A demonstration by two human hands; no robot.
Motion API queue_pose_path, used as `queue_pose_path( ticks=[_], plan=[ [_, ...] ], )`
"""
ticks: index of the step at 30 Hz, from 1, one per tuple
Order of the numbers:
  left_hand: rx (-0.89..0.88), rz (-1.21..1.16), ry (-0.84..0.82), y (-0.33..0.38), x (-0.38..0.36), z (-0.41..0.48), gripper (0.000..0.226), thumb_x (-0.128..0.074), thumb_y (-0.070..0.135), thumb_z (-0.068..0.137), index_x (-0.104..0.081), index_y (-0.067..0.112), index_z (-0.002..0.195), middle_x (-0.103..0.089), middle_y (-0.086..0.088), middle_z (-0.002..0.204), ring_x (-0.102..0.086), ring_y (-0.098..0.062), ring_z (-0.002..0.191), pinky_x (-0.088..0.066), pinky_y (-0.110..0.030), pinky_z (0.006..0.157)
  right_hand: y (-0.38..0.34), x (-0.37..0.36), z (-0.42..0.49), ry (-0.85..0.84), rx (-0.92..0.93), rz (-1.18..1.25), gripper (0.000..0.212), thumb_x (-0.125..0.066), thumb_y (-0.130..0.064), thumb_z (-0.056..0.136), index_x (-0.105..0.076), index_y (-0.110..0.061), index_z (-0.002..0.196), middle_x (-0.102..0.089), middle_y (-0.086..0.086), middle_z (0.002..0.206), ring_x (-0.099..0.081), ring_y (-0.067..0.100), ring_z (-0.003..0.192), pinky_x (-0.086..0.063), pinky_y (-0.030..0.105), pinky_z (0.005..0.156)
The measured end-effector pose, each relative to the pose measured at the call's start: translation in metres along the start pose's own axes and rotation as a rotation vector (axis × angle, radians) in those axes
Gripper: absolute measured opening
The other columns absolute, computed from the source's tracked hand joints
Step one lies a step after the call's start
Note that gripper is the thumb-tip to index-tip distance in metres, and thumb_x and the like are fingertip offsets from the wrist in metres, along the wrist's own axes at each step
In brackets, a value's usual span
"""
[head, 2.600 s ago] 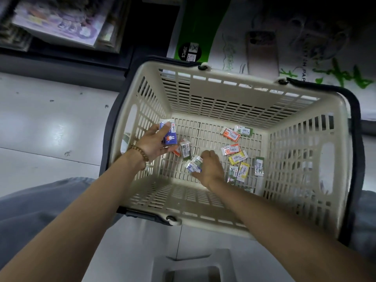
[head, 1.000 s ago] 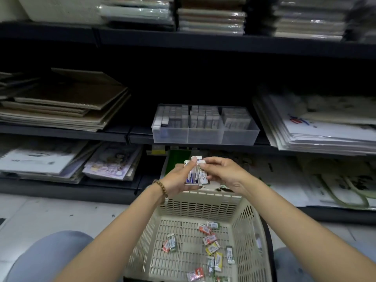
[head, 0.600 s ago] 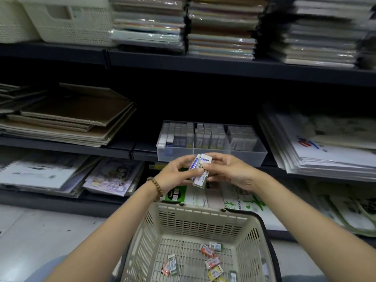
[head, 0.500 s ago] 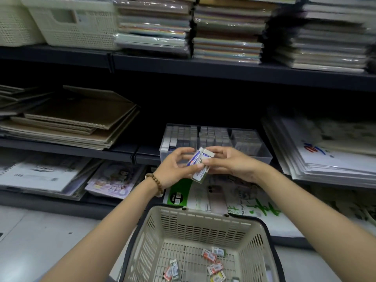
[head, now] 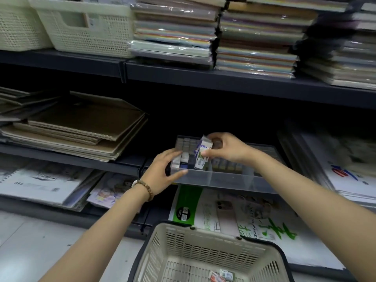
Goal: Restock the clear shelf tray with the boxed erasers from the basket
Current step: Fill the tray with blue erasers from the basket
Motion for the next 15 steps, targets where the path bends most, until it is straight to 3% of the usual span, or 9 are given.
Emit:
queue_pose_path(
  ticks=[4, 15],
  plan=[
    [-0.038, 0.123, -0.080, -0.010, -0.009, -0.001, 0.065, -0.059, 0.046, 0.085, -0.033, 0.033, 0.143, -0.020, 0.010, 0.154, -0.016, -0.010, 0.141, -0.019, -0.027, 0.112, 0.007, -0.021, 0.005, -0.055, -0.014, -0.222, 0.077, -0.070, -0.036, 0.081, -0.032, -0.011, 0.143, -0.036, 0.006, 0.148, -0.039, 0.022, 0.133, -0.036, 0.028, 0.103],
    [-0.079, 0.166, -0.035, -0.012, -0.011, -0.001, 0.065, -0.062, 0.045, 0.084, -0.036, 0.032, 0.142, -0.021, 0.009, 0.154, -0.018, -0.010, 0.141, -0.018, -0.024, 0.109, -0.002, -0.048, 0.006, -0.013, -0.031, -0.280, 0.073, -0.072, -0.030, 0.081, -0.035, -0.010, 0.141, -0.044, 0.009, 0.141, -0.049, 0.024, 0.123, -0.039, 0.024, 0.093]
  ],
)
Point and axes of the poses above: each hand's wrist, its own z-axis towards the middle knuckle, its own x-axis out of the back of the hand, y = z × x, the point moved 6 cm from there along z, towards the middle knuckle
